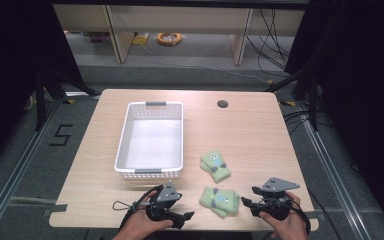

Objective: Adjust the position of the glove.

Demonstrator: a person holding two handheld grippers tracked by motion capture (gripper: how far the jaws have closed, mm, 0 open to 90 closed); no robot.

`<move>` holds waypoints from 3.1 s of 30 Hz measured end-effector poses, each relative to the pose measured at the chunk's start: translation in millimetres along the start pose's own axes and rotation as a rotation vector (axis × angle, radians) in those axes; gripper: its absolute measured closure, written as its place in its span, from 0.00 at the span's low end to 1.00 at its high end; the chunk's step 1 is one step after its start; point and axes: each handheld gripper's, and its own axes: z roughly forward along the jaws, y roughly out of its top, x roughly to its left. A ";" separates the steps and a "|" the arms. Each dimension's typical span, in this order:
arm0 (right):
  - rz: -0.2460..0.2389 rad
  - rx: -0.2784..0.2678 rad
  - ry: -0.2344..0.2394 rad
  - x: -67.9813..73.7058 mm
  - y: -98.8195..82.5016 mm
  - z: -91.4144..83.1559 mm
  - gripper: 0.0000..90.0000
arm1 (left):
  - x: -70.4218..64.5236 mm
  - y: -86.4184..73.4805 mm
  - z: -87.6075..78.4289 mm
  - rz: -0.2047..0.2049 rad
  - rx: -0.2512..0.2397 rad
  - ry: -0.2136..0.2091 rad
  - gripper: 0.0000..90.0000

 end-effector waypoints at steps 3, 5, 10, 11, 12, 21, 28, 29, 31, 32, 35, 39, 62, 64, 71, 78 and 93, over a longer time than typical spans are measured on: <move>0.002 0.014 0.005 -0.2 4.6 2.9 0.51 | -0.3 6.9 6.4 0.010 0.017 -0.012 0.35; -0.010 0.008 0.009 -0.5 6.5 6.5 0.52 | -0.9 11.4 10.5 0.011 0.026 -0.033 0.37; -0.008 0.040 0.027 0.9 13.5 14.4 0.53 | -1.6 16.2 28.1 0.003 0.029 -0.054 0.40; -0.008 0.040 0.027 0.9 13.5 14.4 0.53 | -1.6 16.2 28.1 0.003 0.029 -0.054 0.40; 0.003 0.053 0.027 2.1 14.2 15.8 0.53 | -1.1 16.4 30.5 0.012 0.037 -0.038 0.40; -0.008 0.069 0.048 4.9 16.9 28.5 0.57 | -4.2 26.0 43.7 0.008 0.041 -0.053 0.43; 0.000 0.107 0.065 7.2 17.8 34.3 0.58 | -3.0 31.5 51.0 0.001 0.037 -0.047 0.53; -0.011 0.110 0.063 7.0 17.1 36.0 0.59 | -3.2 32.2 53.8 0.013 0.048 -0.056 0.55; 0.003 0.121 0.066 7.1 17.0 37.0 0.59 | -3.7 31.5 55.5 0.011 0.057 -0.046 0.55; -0.020 0.136 0.063 5.4 16.8 37.6 0.60 | -4.0 31.5 56.9 0.029 0.064 -0.049 0.55; 0.004 0.139 0.068 6.5 15.7 40.0 0.61 | -3.8 31.4 58.8 0.033 0.074 -0.040 0.56; 0.012 0.149 0.074 4.8 15.2 43.0 0.66 | -0.3 30.9 59.2 0.044 0.099 -0.023 0.63; -0.111 0.143 0.142 19.6 33.9 49.2 0.91 | -6.0 14.0 32.2 0.106 0.106 -0.018 0.90; -0.102 0.155 0.153 24.1 36.6 50.8 0.91 | -5.6 10.9 30.2 0.082 0.101 -0.029 0.90; -0.132 0.142 0.168 28.4 35.9 57.9 0.90 | -4.0 5.1 24.3 0.085 0.111 -0.035 0.89; -0.088 0.166 0.165 29.6 33.3 59.3 0.85 | -2.7 5.1 24.0 0.040 0.100 -0.030 0.69; -0.156 0.102 0.068 7.9 74.5 58.2 0.64 | 5.2 6.7 2.2 -0.022 0.035 -0.005 0.43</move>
